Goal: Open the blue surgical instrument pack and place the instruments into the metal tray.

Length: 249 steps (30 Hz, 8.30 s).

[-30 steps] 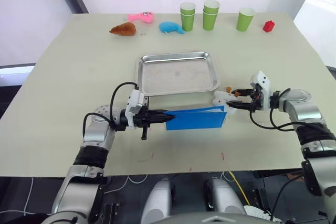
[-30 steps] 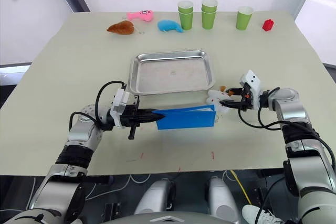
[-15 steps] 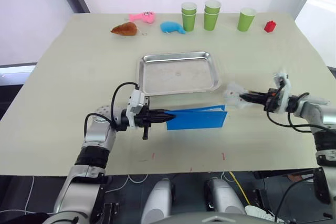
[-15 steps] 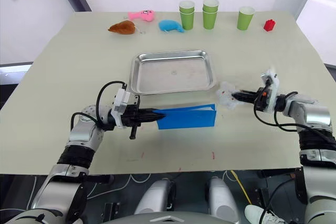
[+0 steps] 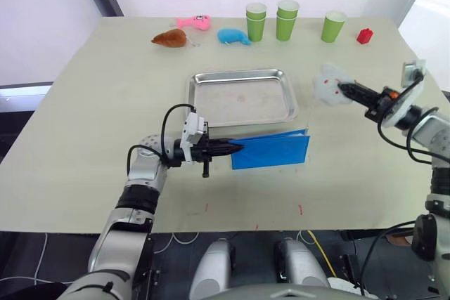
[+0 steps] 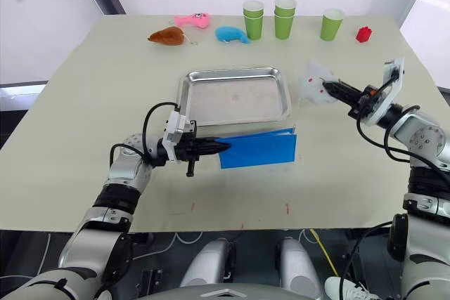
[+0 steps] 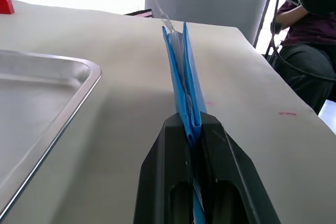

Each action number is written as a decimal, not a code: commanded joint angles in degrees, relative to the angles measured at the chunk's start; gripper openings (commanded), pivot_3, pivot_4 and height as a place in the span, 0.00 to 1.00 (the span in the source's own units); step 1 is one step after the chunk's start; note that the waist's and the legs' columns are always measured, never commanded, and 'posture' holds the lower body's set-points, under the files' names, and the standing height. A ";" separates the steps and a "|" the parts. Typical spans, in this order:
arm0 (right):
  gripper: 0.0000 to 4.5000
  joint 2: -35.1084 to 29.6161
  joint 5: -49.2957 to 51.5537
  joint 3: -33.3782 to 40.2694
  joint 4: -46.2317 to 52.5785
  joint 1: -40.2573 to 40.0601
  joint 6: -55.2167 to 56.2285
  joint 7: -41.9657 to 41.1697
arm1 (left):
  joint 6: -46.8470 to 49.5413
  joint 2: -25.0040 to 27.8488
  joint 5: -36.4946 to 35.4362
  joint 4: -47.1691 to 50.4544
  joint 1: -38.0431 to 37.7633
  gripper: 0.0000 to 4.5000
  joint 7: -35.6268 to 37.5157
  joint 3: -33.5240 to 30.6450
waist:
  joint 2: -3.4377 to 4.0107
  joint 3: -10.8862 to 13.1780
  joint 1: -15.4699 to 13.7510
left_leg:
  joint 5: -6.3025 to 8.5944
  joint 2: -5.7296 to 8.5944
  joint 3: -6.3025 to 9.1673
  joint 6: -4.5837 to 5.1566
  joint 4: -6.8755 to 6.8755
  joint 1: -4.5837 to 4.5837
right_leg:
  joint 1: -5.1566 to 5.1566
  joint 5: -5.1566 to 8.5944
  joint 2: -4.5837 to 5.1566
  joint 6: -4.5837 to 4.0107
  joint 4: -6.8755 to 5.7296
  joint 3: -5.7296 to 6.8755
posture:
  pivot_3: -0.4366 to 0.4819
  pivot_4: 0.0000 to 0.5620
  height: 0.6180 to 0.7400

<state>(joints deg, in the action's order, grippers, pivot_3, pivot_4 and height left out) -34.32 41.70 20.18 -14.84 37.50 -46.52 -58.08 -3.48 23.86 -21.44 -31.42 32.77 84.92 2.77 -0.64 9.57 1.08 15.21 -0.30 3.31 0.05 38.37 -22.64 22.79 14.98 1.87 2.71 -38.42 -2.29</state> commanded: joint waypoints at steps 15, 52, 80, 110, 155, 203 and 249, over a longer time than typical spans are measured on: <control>0.05 11.36 -6.23 -19.55 13.69 7.77 7.99 2.62 | -5.31 -1.97 3.97 -8.42 6.06 0.00 1.77 0.98 | 0.01 0.01 -0.03 | 0.00 0.00 0.02 0.00 0.01 -0.09 | 0.15 0.00 -0.04 0.00 -0.10 0.00 | 0.48 0.27 1.00; 0.05 14.67 -36.48 -44.11 8.30 -4.59 64.80 -11.23 | -5.86 -2.45 4.46 -7.66 5.36 0.00 1.11 0.71 | 0.01 0.01 0.88 | -0.02 0.03 0.01 -0.03 0.08 -0.21 | 0.38 0.02 -0.04 -0.01 -0.36 -0.03 | 0.48 0.27 1.00; 0.99 0.19 -17.04 -25.87 -0.43 -2.50 39.63 -18.19 | -8.76 -2.35 6.04 -8.22 5.57 0.00 2.40 2.79 | 0.01 0.01 0.18 | -0.01 0.02 -0.16 -0.02 0.09 -0.17 | 0.32 0.02 -0.04 -0.01 -0.34 -0.05 | 0.48 0.27 1.00; 0.00 3.47 -20.85 -24.34 -13.11 0.28 44.51 -26.16 | -7.99 -0.92 6.20 -5.80 4.75 0.26 1.06 2.81 | 0.01 0.01 -0.10 | -0.02 0.02 -0.35 -0.02 0.11 -0.17 | 0.33 0.01 -0.03 -0.01 -0.34 -0.08 | 0.48 0.27 1.00; 0.00 2.80 -21.98 -23.80 -16.97 1.64 47.35 -27.11 | 0.53 4.24 2.84 26.37 -12.10 0.04 -8.24 8.62 | 0.03 0.02 -0.10 | -0.01 -0.03 -0.18 -0.02 0.09 -0.16 | 0.37 0.01 0.01 -0.01 -0.34 -0.20 | 0.48 0.27 1.00; 0.00 8.10 -8.18 -16.55 -3.89 1.18 28.03 -23.18 | -4.60 18.27 7.42 8.26 -12.58 0.01 -6.74 -0.10 | 0.22 0.07 0.70 | -0.01 -0.03 -0.14 -0.02 0.05 -0.12 | 0.38 0.02 0.04 -0.02 -0.38 -0.15 | 0.48 0.27 1.00; 0.00 8.09 -19.84 -25.13 -8.50 0.21 45.73 -29.89 | 18.70 24.40 -2.82 22.08 -3.86 0.98 -5.28 -6.08 | 0.21 0.20 1.42 | -0.02 -0.11 -0.43 -0.02 0.02 -0.25 | 0.66 0.02 -0.09 -0.04 -0.48 -0.38 | 0.48 0.27 1.00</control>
<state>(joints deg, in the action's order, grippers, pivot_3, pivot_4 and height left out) -26.03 20.28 -6.19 -25.02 36.57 -0.87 -87.33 16.70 48.50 -24.60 -9.81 28.16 80.55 -3.02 -0.43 9.77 2.50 15.20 -0.42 2.89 0.02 38.38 -22.89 23.46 15.00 1.77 2.67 -38.89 -2.68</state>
